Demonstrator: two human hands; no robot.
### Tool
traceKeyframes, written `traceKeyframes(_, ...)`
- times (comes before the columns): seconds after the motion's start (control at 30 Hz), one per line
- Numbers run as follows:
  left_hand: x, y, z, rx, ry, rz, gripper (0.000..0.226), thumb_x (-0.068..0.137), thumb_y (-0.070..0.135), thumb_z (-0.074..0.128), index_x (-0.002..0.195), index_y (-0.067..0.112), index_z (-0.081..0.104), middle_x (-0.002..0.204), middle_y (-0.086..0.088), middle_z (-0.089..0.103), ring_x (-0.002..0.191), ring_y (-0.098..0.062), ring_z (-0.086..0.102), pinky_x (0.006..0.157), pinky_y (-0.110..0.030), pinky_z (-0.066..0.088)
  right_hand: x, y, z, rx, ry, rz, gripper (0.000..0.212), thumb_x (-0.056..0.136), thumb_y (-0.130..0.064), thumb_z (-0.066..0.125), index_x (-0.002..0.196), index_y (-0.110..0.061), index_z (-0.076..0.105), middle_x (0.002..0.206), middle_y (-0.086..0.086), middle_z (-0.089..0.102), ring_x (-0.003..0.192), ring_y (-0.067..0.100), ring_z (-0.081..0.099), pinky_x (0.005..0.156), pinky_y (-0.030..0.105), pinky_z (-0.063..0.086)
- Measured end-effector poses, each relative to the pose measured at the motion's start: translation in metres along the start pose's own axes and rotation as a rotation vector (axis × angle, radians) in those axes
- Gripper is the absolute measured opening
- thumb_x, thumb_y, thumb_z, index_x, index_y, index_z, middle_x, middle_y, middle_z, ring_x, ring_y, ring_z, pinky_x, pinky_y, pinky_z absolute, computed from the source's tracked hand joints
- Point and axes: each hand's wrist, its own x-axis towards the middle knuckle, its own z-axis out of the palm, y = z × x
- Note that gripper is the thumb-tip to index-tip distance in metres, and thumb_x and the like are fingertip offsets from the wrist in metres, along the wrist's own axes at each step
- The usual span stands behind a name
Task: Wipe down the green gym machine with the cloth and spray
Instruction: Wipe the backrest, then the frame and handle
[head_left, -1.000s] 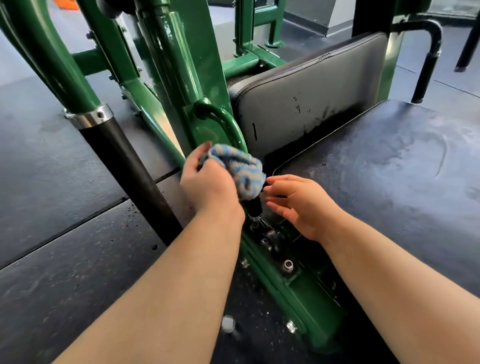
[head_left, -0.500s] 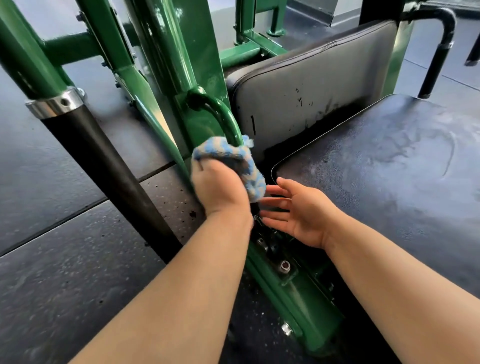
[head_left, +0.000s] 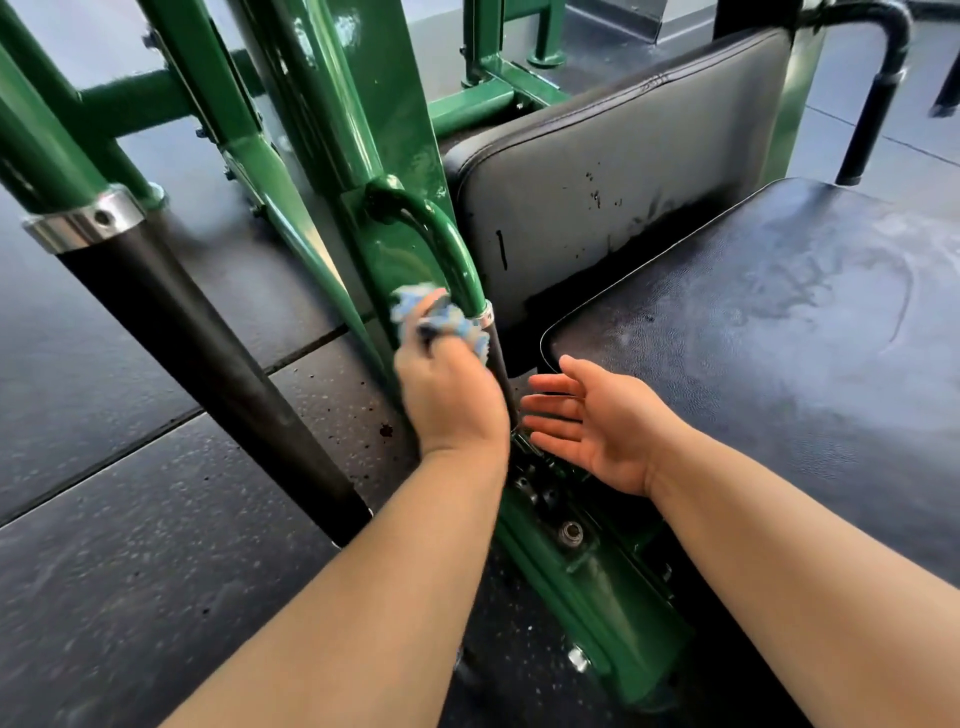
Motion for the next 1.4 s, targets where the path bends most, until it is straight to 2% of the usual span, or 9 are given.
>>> traceKeyframes(0.13, -0.037, -0.008, -0.016, 0.460, -0.190, 0.239, 0.046, 0.097, 0.020, 0.045, 0.142, 0.014, 0.042, 0.146, -0.010, 0.035, 0.132, -0.017, 0.037, 0.103, -0.010, 0.027, 0.003, 0.000, 0.002, 0.017, -0.041, 0.057, 0.040, 0.102, -0.042, 0.039, 0.110, -0.009, 0.061, 0.123, 0.020, 0.060, 0.109, 0.033, 0.061, 0.092, 0.039, 0.052)
traceKeyframes(0.33, 0.000, -0.008, -0.016, 0.487, -0.139, 0.428, 0.051, 0.086, 0.015, 0.042, 0.136, 0.013, 0.053, 0.126, 0.003, 0.050, 0.115, -0.014, 0.052, 0.102, -0.021, 0.039, 0.007, 0.003, 0.012, 0.056, -0.082, 0.143, 0.054, 0.102, -0.042, 0.040, 0.119, 0.007, 0.053, 0.120, 0.030, 0.058, 0.089, 0.033, 0.065, 0.057, 0.029, 0.059)
traceKeyframes(0.5, -0.031, -0.042, -0.050, 0.663, -0.292, 0.092, 0.052, 0.092, 0.004, 0.047, 0.142, 0.021, 0.046, 0.133, -0.005, 0.052, 0.125, -0.026, 0.050, 0.103, -0.023, 0.035, 0.011, 0.001, 0.015, -0.035, -0.021, 0.136, 0.051, 0.103, -0.042, 0.037, 0.107, 0.004, 0.058, 0.107, 0.024, 0.062, 0.076, 0.025, 0.064, 0.050, 0.024, 0.055)
traceKeyframes(0.6, -0.009, -0.019, -0.026, 0.454, -0.182, 0.289, 0.054, 0.090, 0.012, 0.047, 0.144, 0.022, 0.043, 0.135, 0.000, 0.052, 0.125, -0.023, 0.051, 0.104, -0.036, 0.044, 0.013, 0.001, 0.007, 0.014, -0.036, 0.145, 0.053, 0.103, -0.043, 0.035, 0.102, 0.005, 0.059, 0.113, 0.028, 0.061, 0.085, 0.028, 0.064, 0.067, 0.029, 0.058)
traceKeyframes(0.7, -0.020, -0.018, -0.026, 0.664, -0.201, 0.373, 0.054, 0.091, 0.005, 0.050, 0.143, 0.016, 0.044, 0.131, -0.004, 0.053, 0.124, -0.018, 0.048, 0.103, -0.024, 0.037, 0.010, 0.001, 0.008, 0.064, -0.036, 0.161, 0.054, 0.103, -0.043, 0.035, 0.097, 0.005, 0.059, 0.112, 0.027, 0.061, 0.082, 0.028, 0.066, 0.061, 0.029, 0.059)
traceKeyframes(0.83, -0.026, -0.031, -0.037, 0.718, -0.228, -0.132, 0.059, 0.090, -0.004, 0.042, 0.143, 0.022, 0.044, 0.129, -0.007, 0.058, 0.116, -0.022, 0.054, 0.096, -0.022, 0.039, 0.009, 0.005, 0.012, 0.017, -0.008, 0.141, 0.054, 0.103, -0.044, 0.036, 0.100, 0.004, 0.061, 0.103, 0.023, 0.064, 0.071, 0.022, 0.066, 0.051, 0.024, 0.055)
traceKeyframes(1.0, -0.031, -0.002, -0.017, 0.647, -0.120, 0.313, 0.056, 0.091, -0.005, 0.048, 0.143, 0.015, 0.043, 0.137, -0.002, 0.051, 0.128, -0.015, 0.046, 0.102, -0.013, 0.029, 0.008, 0.009, 0.005, 0.112, -0.041, 0.155, 0.051, 0.102, -0.044, 0.038, 0.098, 0.002, 0.060, 0.102, 0.022, 0.062, 0.082, 0.027, 0.063, 0.065, 0.030, 0.058)
traceKeyframes(1.1, -0.033, -0.005, -0.024, 0.776, -0.169, 0.267, 0.055, 0.091, -0.001, 0.051, 0.142, 0.017, 0.045, 0.136, -0.007, 0.055, 0.125, -0.023, 0.050, 0.096, -0.016, 0.032, 0.006, 0.010, 0.010, 0.120, -0.013, 0.158, 0.048, 0.101, -0.045, 0.040, 0.091, -0.002, 0.057, 0.078, 0.014, 0.053, 0.064, 0.022, 0.050, 0.052, 0.024, 0.054)
traceKeyframes(1.4, -0.049, 0.004, -0.071, 0.816, -0.445, 0.097, 0.032, 0.072, 0.021, 0.062, 0.102, 0.032, 0.063, 0.090, 0.008, 0.065, 0.090, -0.017, 0.063, 0.079, -0.033, 0.050, -0.044, 0.019, 0.026, 0.176, -0.383, 0.107, 0.037, 0.083, -0.023, 0.060, 0.120, -0.016, 0.063, 0.096, 0.009, 0.071, 0.072, 0.017, 0.068, 0.064, 0.030, 0.058)
